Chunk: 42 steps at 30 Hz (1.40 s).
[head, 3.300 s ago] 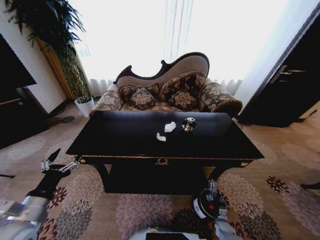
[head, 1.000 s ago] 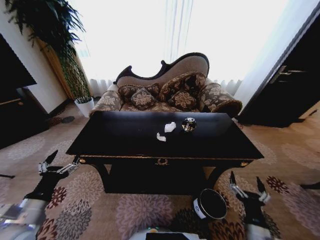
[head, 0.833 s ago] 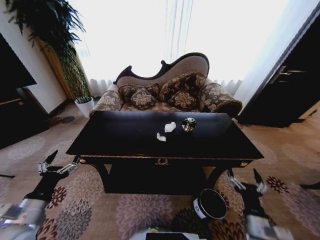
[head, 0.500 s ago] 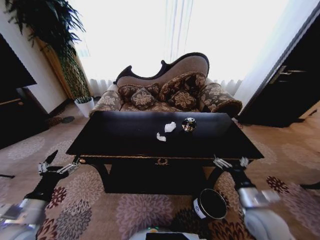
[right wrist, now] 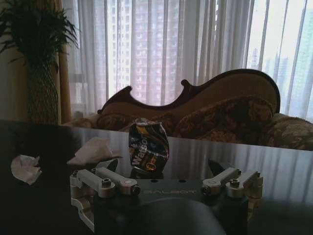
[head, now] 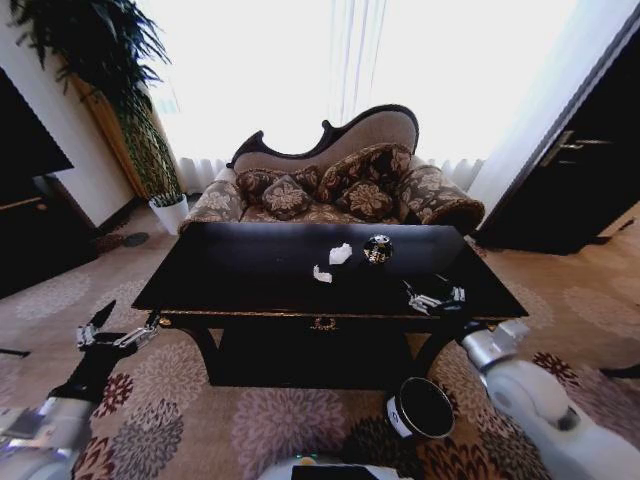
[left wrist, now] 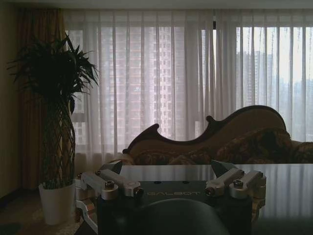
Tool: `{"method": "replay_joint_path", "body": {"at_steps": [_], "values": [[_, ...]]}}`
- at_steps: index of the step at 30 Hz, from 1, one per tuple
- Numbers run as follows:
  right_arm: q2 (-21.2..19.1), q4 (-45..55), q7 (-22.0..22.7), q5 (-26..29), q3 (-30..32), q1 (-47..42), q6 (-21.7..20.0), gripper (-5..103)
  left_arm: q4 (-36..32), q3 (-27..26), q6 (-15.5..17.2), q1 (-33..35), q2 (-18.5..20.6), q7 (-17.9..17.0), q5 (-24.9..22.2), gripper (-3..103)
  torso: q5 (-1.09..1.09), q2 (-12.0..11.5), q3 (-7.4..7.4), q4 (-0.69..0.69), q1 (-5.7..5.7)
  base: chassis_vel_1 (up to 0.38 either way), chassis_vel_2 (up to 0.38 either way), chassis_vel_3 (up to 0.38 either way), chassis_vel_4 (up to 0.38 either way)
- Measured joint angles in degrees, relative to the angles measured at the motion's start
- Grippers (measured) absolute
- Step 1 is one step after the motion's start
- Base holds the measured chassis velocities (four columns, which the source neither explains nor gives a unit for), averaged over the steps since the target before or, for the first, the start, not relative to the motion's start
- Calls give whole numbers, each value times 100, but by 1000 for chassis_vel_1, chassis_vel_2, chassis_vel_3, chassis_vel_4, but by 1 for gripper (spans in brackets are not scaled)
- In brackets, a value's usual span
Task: Move to the front of the table and place the trash on the table into the trash bin.
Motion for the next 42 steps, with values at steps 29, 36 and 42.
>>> {"method": "replay_joint_path", "body": {"at_steps": [29, 36, 42], "values": [[-247, -2158, -82, -16, -2956, 3454, -13, 100, 0, 0, -1, 0, 0, 0, 0, 100, 0, 1, 0, -1, -1, 0, 0, 0, 0], [-114, -2406, -65, -74, -3391, 4042, -7, 100, 0, 0, -1, 0, 0, 0, 0, 100, 0, 1, -1, -1, -1, 0, 0, 0, 0], [-32, -2560, -37, -149, -3681, 4435, -5, 100, 0, 0, -1, 0, 0, 0, 0, 100, -1, 1, -1, -1, -1, 0, 0, 0, 0]]}}
